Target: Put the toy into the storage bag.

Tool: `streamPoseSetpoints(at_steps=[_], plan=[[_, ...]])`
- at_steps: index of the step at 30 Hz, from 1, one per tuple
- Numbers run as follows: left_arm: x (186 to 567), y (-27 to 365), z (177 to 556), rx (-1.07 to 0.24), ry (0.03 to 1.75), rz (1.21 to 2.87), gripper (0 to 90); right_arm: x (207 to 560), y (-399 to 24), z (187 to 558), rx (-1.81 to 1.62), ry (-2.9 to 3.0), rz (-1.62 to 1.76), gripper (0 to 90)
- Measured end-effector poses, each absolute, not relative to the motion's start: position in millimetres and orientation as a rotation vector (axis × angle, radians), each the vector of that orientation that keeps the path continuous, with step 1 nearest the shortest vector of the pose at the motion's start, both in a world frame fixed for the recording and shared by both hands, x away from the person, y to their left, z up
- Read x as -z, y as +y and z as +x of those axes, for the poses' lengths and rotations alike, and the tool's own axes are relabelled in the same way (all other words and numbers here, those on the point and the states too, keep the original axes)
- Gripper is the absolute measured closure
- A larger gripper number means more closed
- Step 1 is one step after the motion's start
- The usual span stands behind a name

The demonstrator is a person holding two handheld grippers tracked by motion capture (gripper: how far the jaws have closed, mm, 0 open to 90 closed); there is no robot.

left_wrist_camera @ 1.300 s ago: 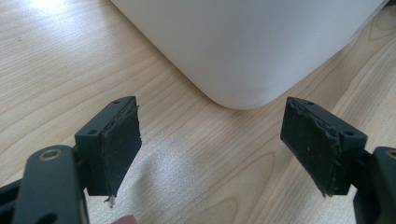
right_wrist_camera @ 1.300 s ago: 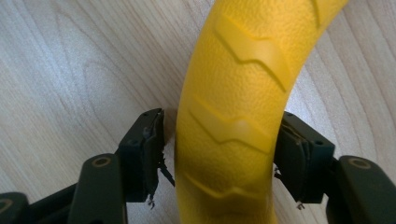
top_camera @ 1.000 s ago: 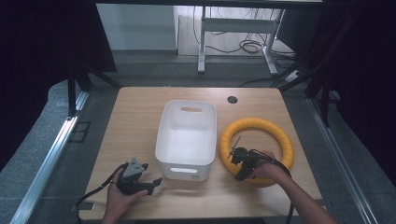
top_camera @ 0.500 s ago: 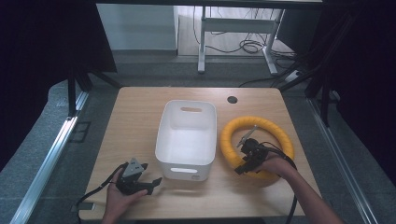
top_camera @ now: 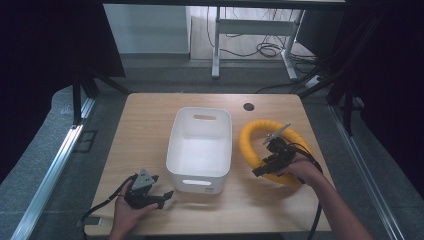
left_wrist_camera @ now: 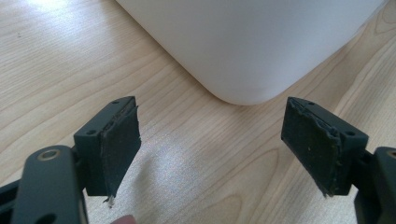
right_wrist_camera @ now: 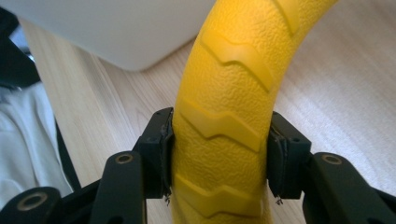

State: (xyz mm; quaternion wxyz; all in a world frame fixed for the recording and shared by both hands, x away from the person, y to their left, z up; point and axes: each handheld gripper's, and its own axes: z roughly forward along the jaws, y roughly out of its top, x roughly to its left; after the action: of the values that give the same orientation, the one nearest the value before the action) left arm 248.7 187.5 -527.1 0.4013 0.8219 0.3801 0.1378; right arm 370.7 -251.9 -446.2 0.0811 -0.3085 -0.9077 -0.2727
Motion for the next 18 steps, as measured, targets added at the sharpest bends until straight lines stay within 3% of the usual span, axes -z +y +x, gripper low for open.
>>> streamPoseSetpoints(at_steps=[18], plan=[[528.1, 186.7, 249.5, -0.332, 0.954, 2.075, 19.7, 425.4, -272.1, 381.0, 1.020, -2.607, -0.990, 50.4]])
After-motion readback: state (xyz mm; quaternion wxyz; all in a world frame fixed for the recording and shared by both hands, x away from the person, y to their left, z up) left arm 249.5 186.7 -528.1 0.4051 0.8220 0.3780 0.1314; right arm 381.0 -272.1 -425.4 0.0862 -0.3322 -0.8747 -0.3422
